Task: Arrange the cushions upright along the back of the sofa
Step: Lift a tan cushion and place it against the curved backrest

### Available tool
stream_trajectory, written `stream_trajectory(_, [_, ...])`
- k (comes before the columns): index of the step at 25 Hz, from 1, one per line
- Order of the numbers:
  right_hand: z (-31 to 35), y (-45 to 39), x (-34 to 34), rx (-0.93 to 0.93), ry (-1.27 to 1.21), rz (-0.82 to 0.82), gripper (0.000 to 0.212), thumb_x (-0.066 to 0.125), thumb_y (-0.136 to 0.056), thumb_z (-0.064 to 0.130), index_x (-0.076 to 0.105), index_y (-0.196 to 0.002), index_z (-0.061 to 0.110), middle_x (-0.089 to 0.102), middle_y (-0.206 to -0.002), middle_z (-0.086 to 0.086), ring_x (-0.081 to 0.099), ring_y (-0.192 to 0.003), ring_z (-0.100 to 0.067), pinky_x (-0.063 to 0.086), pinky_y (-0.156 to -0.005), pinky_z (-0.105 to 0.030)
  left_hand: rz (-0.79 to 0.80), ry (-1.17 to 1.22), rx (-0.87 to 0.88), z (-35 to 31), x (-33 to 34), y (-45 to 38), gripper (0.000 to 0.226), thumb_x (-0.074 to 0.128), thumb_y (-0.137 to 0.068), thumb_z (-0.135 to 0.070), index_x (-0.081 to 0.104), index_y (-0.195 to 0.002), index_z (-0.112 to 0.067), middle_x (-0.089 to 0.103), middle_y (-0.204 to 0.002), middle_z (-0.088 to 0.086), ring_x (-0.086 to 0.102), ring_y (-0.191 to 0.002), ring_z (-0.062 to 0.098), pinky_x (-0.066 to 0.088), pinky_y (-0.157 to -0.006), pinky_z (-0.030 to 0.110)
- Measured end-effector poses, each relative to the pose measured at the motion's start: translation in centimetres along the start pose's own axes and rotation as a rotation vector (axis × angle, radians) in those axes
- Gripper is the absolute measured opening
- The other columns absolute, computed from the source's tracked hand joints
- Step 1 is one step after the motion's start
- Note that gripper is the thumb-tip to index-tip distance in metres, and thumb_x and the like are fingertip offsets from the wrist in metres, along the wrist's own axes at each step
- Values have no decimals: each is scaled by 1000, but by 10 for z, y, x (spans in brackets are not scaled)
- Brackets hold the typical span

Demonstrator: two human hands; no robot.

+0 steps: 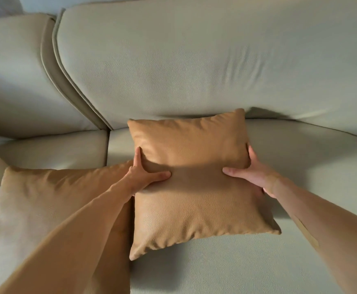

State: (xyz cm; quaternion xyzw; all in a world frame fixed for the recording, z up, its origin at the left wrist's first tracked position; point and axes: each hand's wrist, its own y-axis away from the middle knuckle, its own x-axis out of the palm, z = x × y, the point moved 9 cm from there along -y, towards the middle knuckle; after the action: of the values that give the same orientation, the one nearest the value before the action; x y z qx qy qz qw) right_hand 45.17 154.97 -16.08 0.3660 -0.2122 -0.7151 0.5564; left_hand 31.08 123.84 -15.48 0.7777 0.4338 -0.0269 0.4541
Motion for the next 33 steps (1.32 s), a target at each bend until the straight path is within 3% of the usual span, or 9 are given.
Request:
stream_trajectory(2, [0,6,-3,-42,-25,-38,141,91,-50,52,-5,-153,41,32,-155,7,35,-140,-19,28,-117,-41,-33,-17,17,-8,0,7,149,88,-37,-61,-7,-151,-45,28,-155,5,36,-137,28,38,-110,45])
stream_trajectory(4, [-1,14,-9,-85,-55,-77,142,92,-47,51,-1,-154,39,30,-156,7,34,-141,-17,27,-117,-38,-82,-42,45,-20,-1,14,152,86,-30,-59,-3,-152,-43,30,-154,8,36,-137,28,35,-111,41])
stream_trajectory(8, [-8,38,-32,-129,-154,-133,141,95,-45,43,6,-154,37,32,-155,6,40,-136,-14,31,-114,-35,-120,-75,163,-58,9,36,140,94,-50,-39,-1,-153,-40,30,-152,7,36,-136,26,35,-112,41])
stream_trajectory(11, [-3,48,-74,-185,-228,-219,131,94,-53,32,12,-154,31,39,-152,5,44,-133,-13,32,-113,-34,-158,-83,252,-96,20,45,142,96,-50,-36,-1,-153,-39,25,-156,4,31,-140,24,31,-115,40])
stream_trajectory(15, [-1,65,-152,-226,-213,-322,139,95,-49,34,6,-155,32,32,-156,7,38,-138,-13,29,-116,-37,-155,-79,398,-168,61,58,147,96,-51,-26,-9,-152,-39,19,-156,3,25,-141,19,27,-108,29])
stream_trajectory(18, [0,79,-210,-264,-188,-387,144,96,-49,29,-3,-154,33,26,-157,9,32,-141,-10,26,-118,-36,-149,-102,456,-218,98,67,150,95,-53,-22,-18,-150,-41,22,-152,2,30,-123,9,27,-99,26])
stream_trajectory(23, [-7,91,-280,-304,-159,-484,150,97,-42,32,-5,-152,40,21,-159,12,30,-142,-8,26,-118,-37,-175,-152,514,-271,150,74,153,95,-50,-26,-22,-148,-42,28,-130,3,34,-109,13,35,-100,34])
stream_trajectory(28, [-19,89,-313,-334,-140,-529,145,95,-50,24,-8,-151,40,24,-157,10,33,-139,-7,28,-117,-35,-161,-240,566,-298,182,67,155,95,-51,-30,-27,-147,-37,28,-144,14,39,-129,31,37,-107,44])
stream_trajectory(33, [-48,78,-324,-323,-157,-556,144,95,-50,23,-4,-153,38,28,-157,9,37,-138,-9,30,-117,-37,-101,-275,564,-303,214,58,155,95,-53,-30,-29,-146,-37,24,-147,14,36,-135,32,33,-112,46])
